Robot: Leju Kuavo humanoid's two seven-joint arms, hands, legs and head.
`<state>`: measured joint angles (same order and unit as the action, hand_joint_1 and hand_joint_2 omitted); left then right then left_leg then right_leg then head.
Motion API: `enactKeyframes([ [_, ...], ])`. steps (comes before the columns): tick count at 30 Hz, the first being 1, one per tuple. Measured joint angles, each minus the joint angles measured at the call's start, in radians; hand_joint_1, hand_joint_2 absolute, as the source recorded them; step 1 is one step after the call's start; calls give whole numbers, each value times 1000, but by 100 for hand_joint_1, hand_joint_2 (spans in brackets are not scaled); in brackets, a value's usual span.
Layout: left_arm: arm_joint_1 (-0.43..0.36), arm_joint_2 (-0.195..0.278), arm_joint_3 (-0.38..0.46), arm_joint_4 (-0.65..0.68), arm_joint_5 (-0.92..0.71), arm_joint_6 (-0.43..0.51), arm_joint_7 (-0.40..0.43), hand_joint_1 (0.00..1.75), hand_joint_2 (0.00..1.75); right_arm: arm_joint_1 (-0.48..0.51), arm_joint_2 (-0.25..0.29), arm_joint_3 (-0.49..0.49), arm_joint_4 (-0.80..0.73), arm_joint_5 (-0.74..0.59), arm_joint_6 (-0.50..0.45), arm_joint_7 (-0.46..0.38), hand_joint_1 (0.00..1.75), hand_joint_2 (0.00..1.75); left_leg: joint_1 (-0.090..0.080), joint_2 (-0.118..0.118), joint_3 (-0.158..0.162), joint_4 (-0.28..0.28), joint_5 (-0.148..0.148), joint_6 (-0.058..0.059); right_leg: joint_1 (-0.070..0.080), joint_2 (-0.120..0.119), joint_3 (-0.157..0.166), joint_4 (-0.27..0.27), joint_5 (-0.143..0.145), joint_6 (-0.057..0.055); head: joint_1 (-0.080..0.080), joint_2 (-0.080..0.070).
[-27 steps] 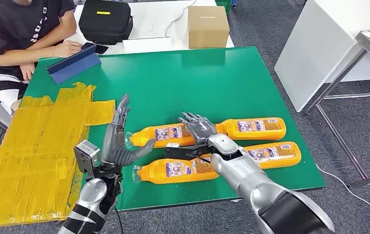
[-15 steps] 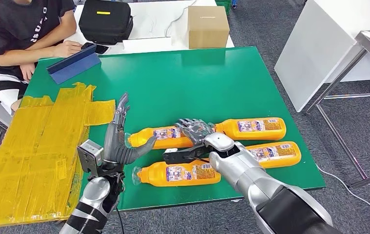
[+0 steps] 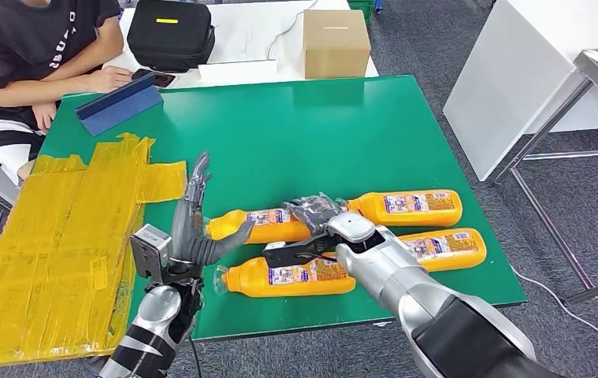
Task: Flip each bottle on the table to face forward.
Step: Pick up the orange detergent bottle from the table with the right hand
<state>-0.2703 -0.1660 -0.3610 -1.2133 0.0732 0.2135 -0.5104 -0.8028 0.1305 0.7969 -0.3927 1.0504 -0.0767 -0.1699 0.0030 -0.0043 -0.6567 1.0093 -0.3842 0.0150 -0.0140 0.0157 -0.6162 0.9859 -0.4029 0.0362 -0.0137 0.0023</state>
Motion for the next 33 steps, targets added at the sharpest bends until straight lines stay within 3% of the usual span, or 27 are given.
enactKeyframes([
  [6, 0, 0, 0, 8, 0, 0, 0, 0, 175, 0, 0, 7, 5, 3, -18, 14, 170, 175, 0, 0, 0, 0, 0, 0, 0, 0, 0, 0, 0, 0, 0, 0],
  [18, 1, 0, 0, 15, 0, 0, 0, 0, 175, 5, 0, 7, 15, 5, -65, 45, 175, 175, 0, 0, 0, 0, 0, 0, 0, 0, 0, 0, 0, 0, 0, 0],
  [22, 3, 0, 0, 15, 0, 7, 1, 0, 175, 20, -2, 5, 16, -6, -148, 70, 175, 175, 0, 0, 0, 0, 0, 0, 0, 0, 0, 0, 0, 0, 0, 0],
  [27, 18, 1, 1, 14, 3, 16, 6, 0, 175, 56, -5, -41, 15, -67, -356, 77, 175, 175, 0, 0, 0, 0, 0, 0, 0, 0, 0, 0, 0, 0, 0, 0],
  [33, 30, 2, 2, 14, 4, 16, 7, 0, 175, 76, -8, -77, 15, -76, -381, 74, 175, 175, 0, 0, 0, 0, 0, 0, 0, 0, 0, 0, 0, 0, 0, 0],
])
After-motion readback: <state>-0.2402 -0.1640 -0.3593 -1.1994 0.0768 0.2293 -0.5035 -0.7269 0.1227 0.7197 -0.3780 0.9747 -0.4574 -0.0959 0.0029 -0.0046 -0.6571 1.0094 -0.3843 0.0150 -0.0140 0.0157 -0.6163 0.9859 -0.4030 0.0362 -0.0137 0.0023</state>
